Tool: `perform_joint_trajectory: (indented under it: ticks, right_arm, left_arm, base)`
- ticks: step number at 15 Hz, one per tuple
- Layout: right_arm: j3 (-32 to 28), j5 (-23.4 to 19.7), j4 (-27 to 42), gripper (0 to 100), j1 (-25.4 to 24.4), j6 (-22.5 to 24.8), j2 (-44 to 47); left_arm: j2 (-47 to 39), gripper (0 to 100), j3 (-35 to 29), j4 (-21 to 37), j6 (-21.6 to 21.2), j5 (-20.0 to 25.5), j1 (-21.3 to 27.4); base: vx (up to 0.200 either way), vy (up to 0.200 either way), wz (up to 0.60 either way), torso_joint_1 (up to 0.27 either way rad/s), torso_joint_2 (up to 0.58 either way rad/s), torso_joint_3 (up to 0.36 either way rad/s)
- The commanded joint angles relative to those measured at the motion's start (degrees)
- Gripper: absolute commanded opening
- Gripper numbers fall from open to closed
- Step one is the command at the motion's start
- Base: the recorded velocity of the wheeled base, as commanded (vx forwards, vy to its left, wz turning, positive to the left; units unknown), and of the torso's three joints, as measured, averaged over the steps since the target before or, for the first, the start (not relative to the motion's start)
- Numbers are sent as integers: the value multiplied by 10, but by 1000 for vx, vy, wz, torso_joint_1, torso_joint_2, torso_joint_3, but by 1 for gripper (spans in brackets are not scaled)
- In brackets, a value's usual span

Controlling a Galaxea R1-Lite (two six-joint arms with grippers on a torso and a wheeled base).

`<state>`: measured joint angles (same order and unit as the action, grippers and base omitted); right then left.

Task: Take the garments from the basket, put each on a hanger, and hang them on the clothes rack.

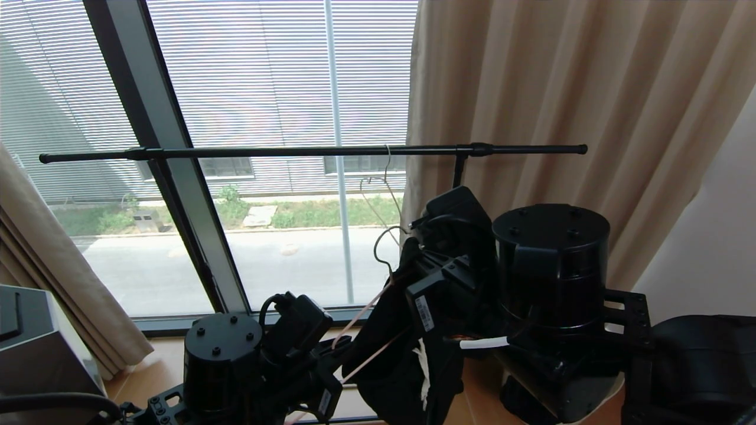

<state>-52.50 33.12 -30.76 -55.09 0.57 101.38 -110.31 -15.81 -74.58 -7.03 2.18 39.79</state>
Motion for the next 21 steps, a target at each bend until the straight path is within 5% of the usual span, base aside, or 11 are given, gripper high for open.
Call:
perform_joint_trajectory:
  ticks: [1,2,21]
  right_arm:
    - [2,1,0,0,0,0,0]
    - [4,1,0,100,2,0,-2]
    - [5,0,1,100,33,2,-2]
  left_arm:
    - [-1,0,0,0,1,0,0]
    - [-1,0,0,0,1,0,0]
    - [-2,0,-1,-24,4,-1,-1]
  base:
    - [0,0,0,0,0,0]
    - [0,0,0,0,0,0]
    - [0,0,0,0,0,0]
